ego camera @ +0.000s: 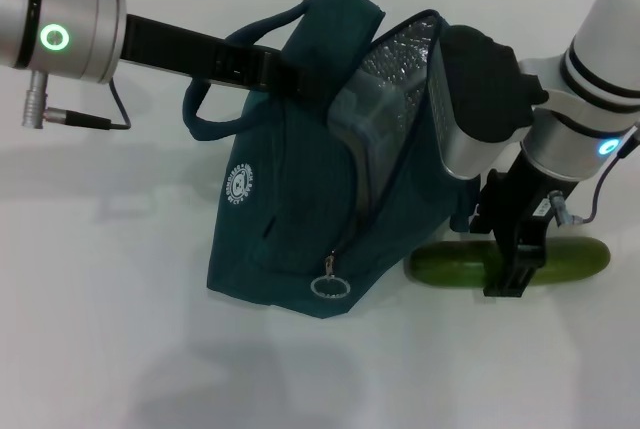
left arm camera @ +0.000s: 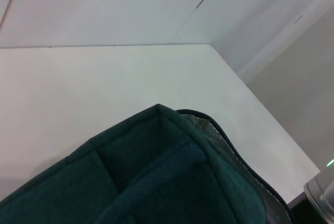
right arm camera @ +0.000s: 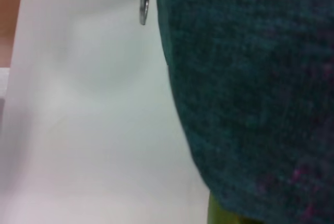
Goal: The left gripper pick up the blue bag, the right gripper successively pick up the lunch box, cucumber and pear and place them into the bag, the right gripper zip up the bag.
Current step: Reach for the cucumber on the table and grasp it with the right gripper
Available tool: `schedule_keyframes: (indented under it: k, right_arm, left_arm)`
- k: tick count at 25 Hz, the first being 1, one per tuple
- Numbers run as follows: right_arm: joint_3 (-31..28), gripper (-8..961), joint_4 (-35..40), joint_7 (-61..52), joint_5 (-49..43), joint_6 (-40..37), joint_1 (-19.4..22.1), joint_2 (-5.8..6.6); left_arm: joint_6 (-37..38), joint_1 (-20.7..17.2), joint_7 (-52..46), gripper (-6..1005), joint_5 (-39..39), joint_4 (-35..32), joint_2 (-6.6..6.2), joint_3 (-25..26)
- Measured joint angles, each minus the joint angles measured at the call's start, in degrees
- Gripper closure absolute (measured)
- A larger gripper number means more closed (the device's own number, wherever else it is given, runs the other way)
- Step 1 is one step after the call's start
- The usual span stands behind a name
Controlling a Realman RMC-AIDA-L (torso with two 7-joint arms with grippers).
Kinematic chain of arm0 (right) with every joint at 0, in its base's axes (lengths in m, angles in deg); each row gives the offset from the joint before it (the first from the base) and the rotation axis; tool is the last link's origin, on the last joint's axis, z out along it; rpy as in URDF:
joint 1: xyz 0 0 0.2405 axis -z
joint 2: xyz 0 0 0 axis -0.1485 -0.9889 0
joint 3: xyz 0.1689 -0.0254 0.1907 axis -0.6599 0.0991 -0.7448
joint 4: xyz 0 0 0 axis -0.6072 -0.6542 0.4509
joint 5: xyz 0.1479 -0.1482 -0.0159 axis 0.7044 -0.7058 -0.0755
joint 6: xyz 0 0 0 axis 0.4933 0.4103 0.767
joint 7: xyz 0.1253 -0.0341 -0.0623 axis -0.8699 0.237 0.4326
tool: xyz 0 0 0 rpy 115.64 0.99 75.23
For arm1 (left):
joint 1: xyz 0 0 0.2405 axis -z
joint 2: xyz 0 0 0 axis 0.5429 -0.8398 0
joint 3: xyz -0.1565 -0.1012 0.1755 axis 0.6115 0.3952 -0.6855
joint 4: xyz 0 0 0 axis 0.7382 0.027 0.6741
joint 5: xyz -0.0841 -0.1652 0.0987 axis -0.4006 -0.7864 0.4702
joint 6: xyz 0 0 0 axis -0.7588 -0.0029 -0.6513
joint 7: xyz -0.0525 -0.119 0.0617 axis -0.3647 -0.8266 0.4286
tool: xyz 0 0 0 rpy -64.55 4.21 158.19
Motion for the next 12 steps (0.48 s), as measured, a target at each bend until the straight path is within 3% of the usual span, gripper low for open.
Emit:
schedule_keyframes:
  k: [12]
  right_arm:
    - [1.2,250,-0.1,0.9,1.3,0.0,0.0,0.00]
  left_arm:
    - [-0.2,0.2,0.2,938,0.0,0.0,0.05,0.1]
